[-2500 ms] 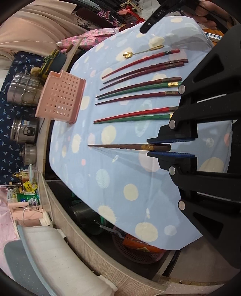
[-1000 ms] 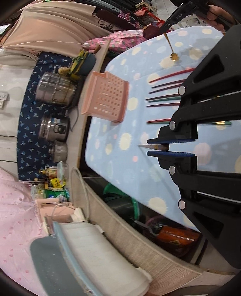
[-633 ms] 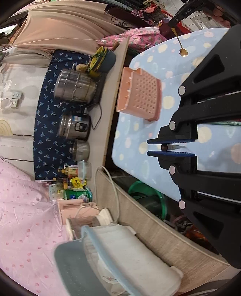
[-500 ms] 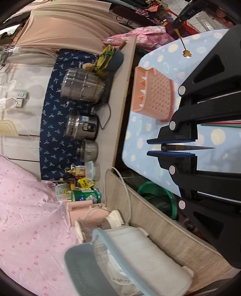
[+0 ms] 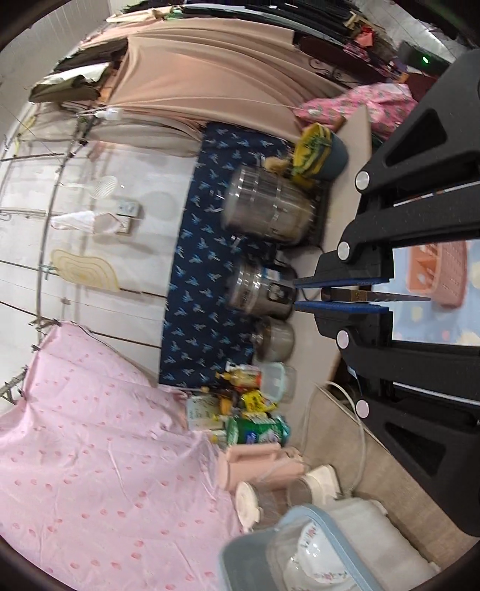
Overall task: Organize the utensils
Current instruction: 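Lift and carry the chopstick and spoon into the pink basket with both tools, then open both tools and withdraw them from the pink basket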
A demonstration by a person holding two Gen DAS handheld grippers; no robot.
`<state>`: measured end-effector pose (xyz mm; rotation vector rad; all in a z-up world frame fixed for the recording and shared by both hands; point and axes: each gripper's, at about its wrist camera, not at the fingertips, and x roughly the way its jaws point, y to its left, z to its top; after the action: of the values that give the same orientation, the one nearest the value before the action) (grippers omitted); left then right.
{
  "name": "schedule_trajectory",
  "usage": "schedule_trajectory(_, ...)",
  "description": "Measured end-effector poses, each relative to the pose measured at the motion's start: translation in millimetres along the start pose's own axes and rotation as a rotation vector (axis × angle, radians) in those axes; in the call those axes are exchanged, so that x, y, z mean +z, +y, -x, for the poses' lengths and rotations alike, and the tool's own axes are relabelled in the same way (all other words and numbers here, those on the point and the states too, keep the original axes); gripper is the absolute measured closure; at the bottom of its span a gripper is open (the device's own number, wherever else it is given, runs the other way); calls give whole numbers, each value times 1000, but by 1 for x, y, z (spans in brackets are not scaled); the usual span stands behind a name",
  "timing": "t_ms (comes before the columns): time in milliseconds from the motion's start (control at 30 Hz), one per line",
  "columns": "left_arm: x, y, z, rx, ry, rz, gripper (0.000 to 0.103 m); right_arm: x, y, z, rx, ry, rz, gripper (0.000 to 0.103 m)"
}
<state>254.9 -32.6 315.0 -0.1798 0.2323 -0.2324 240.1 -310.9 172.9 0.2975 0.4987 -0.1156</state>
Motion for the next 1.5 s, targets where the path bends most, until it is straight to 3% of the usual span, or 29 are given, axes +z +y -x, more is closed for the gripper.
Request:
schedule_trajectory(133, 7, -20, -19, -21, -27, 1, 96, 7, 3, -18, -3, 14, 14, 101)
schedule_trajectory(467, -11, -38, -66, -30, 17, -27, 96, 3, 4, -48, -9, 53, 32, 101)
schedule_trajectory(900, -43, -29, -100, -12, 81, -28, 96, -7, 2, -79, -23, 90, 50, 100)
schedule_trajectory(1000, -54, -22, -107, 2, 105, -24, 96, -10, 2, -79, -29, 81, 52, 96)
schedule_trajectory(1067, -63, -15, -112, 13, 132, -27, 89, -11, 1, -74, -33, 68, 47, 86)
schedule_trajectory(1100, -66, -13, -113, 20, 142, -27, 84, -11, 1, -71, -36, 59, 43, 75)
schedule_trajectory(1167, -73, -6, -112, 42, 156, -20, 60, -11, -1, -64, -41, 43, 38, 64)
schedule_trajectory(1500, -112, 17, -71, 98, 228, -74, 49, -31, -1, -13, -18, 42, 24, 53)
